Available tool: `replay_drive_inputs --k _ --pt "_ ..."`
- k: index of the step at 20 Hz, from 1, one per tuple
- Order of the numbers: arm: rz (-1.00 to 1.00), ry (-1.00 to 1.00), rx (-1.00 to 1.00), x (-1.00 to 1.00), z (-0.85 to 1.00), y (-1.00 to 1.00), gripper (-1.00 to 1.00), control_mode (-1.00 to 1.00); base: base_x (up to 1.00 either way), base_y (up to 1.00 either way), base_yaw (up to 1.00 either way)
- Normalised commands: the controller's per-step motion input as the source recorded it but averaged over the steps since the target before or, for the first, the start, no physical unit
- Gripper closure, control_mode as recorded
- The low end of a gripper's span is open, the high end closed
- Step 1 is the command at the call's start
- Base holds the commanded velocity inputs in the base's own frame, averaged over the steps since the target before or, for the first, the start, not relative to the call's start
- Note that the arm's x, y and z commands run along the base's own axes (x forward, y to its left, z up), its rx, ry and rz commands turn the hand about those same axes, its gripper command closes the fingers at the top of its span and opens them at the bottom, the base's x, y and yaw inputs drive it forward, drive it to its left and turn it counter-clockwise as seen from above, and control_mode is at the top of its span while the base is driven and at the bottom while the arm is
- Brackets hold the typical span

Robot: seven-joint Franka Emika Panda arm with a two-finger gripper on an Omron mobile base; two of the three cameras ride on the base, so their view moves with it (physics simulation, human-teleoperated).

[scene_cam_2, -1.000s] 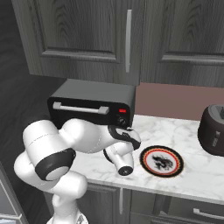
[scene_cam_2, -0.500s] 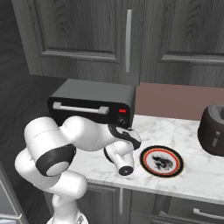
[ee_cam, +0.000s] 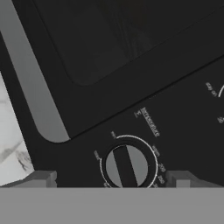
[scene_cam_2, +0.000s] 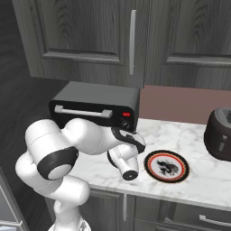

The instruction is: Pull the toaster oven rack outwards. Pick up the baguette from the plate and place it on the toaster oven rack. Close the toaster oven door fully and set the temperature to the lowest setting.

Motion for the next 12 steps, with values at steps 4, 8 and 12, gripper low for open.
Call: replay_drive_inputs --k 4,8,12 --pt "0.0 0.0 0.0 0.0 -0.09 0.0 -1.0 -1.0 0.0 0.0 0.0" --pt "0.0 0.0 0.0 0.0 -0.03 0.0 -1.0 -1.0 0.0 0.0 0.0" --pt "0.0 -0.01 0.0 0.0 0.0 0.0 -1.0 -1.0 0.0 0.0 0.0"
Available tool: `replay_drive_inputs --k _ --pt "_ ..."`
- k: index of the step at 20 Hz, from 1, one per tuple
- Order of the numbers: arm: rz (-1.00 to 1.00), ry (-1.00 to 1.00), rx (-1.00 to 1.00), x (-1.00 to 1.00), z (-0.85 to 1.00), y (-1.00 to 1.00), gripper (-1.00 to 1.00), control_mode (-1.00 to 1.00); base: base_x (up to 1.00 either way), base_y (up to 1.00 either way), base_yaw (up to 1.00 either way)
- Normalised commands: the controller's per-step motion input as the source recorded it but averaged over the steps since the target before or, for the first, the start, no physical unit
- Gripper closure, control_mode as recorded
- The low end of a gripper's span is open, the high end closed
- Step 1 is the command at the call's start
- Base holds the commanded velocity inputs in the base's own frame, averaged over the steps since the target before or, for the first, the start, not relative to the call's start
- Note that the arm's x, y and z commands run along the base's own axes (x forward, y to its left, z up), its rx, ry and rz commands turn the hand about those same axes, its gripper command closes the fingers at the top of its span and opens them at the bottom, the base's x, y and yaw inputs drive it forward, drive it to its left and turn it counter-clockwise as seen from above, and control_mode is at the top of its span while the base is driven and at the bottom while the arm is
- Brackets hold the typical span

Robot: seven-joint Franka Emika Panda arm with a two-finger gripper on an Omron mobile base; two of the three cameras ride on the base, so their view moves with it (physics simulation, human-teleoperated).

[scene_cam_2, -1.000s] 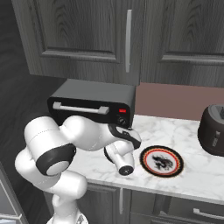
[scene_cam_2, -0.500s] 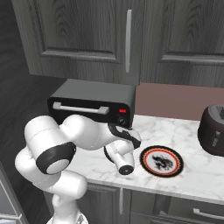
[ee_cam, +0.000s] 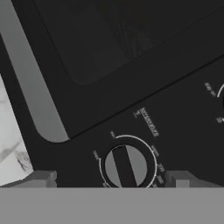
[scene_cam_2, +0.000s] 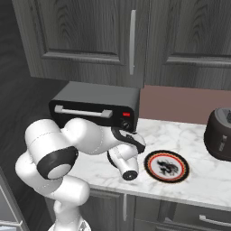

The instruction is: Pull the toaster oven rack outwards. Pick up the baguette from the plate and place it on the toaster oven rack. Close the toaster oven door fully and set the temperature to the lowest setting.

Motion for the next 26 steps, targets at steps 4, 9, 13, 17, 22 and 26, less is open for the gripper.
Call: replay_drive_inputs --k 4,9,13,17,22,26 --pt "0.0 -0.05 0.0 0.0 0.0 0.0 -1.0 -1.0 0.0 0.0 0.0" --pt "0.0 -0.04 0.0 0.0 0.0 0.0 -1.0 -1.0 0.0 0.0 0.0" --pt "0.0 -0.05 0.0 -0.01 0.0 0.0 -1.0 -1.0 0.0 0.0 0.0" --pt "0.0 -0.03 0.0 0.0 0.0 0.0 -1.0 -1.0 0.0 0.0 0.0" --pt "0.0 -0.03 0.0 0.0 0.03 0.0 -1.0 -1.0 0.0 0.0 0.0" --pt "0.0 -0.02 0.0 0.0 0.03 0.0 -1.0 -1.0 0.0 0.0 0.0"
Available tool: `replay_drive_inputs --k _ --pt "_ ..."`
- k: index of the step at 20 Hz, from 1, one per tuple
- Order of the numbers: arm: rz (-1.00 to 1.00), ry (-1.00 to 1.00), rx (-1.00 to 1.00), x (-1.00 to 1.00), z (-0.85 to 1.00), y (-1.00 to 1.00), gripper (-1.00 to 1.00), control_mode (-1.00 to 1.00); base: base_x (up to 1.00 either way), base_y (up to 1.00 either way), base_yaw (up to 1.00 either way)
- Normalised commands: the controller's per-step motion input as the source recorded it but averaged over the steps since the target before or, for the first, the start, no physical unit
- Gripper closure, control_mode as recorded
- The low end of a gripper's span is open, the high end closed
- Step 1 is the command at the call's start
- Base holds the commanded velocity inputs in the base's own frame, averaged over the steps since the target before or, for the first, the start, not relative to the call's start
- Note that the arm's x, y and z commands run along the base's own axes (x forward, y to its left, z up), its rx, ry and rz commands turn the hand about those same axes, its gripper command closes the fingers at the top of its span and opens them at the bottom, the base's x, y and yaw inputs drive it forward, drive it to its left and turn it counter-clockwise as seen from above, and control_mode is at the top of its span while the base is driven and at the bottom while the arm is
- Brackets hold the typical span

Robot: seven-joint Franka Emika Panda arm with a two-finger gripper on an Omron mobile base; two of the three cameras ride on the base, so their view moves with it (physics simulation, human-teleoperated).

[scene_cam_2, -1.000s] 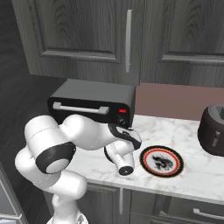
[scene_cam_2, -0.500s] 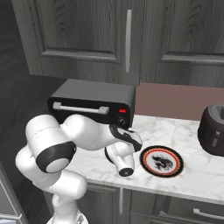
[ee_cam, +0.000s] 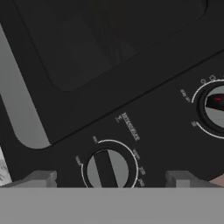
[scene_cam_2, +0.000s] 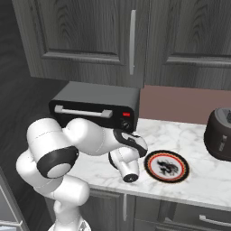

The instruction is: Pull the toaster oven rack outwards. Pick up the baguette from the plate and place it on the toaster oven rack. Close the toaster oven door fully and set the temperature to the lowest setting.

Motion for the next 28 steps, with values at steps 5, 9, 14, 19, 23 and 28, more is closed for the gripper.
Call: replay_drive_inputs --k 5,9,14,19,23,28 --pt "0.0 0.0 0.0 0.03 0.01 0.0 -1.0 -1.0 0.0 0.0 0.0" --pt "0.0 0.0 0.0 0.08 0.0 0.05 -1.0 -1.0 0.0 0.0 0.0" --pt "0.0 0.0 0.0 0.1 0.0 0.07 -1.0 -1.0 0.0 0.0 0.0" --pt "0.0 0.0 0.0 0.0 0.0 0.0 -1.0 -1.0 0.0 0.0 0.0" --pt "0.0 0.0 0.0 0.0 0.0 0.0 1.0 -1.0 0.0 0.0 0.0" --pt "0.0 0.0 0.0 0.0 0.0 0.0 1.0 -1.0 0.0 0.0 0.0"
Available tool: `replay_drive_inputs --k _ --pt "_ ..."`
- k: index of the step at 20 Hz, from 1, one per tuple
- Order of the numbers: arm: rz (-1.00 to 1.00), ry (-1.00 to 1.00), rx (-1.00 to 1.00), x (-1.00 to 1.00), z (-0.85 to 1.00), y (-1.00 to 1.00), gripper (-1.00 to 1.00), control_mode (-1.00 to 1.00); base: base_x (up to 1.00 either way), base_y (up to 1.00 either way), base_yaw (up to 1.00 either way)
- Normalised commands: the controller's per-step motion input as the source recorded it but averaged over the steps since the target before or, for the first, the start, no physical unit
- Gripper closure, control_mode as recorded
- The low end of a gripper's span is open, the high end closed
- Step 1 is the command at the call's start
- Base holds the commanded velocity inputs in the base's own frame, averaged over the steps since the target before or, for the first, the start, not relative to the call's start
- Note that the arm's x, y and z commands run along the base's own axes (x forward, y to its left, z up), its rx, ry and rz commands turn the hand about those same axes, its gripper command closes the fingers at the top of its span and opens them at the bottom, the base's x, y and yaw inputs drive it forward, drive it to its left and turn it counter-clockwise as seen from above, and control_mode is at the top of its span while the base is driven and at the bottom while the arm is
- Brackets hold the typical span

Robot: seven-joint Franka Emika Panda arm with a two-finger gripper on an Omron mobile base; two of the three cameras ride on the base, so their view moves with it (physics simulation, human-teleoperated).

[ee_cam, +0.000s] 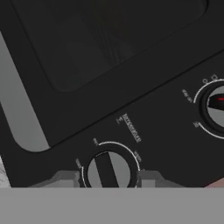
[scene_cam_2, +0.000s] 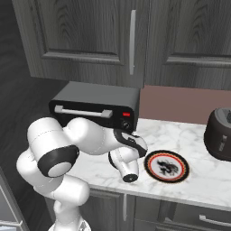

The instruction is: Pull the toaster oven rack outwards. Pick up the baguette from the plate and place it on the toaster oven rack. Close the toaster oven door fully and set the temperature to the lowest setting.

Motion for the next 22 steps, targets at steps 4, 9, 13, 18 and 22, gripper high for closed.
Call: replay_drive_inputs --k 4,9,13,18,22 --pt "0.0 0.0 0.0 -0.05 0.0 0.0 1.0 -1.0 0.0 0.0 0.0" --pt "0.0 0.0 0.0 -0.03 0.0 0.0 1.0 -1.0 0.0 0.0 0.0" --pt "0.0 0.0 0.0 0.0 0.0 0.0 1.0 -1.0 0.0 0.0 0.0" --pt "0.0 -0.06 -0.07 0.0 0.0 0.0 1.0 -1.0 0.0 0.0 0.0" --pt "0.0 -0.04 -0.19 0.0 0.0 0.0 1.0 -1.0 0.0 0.0 0.0"
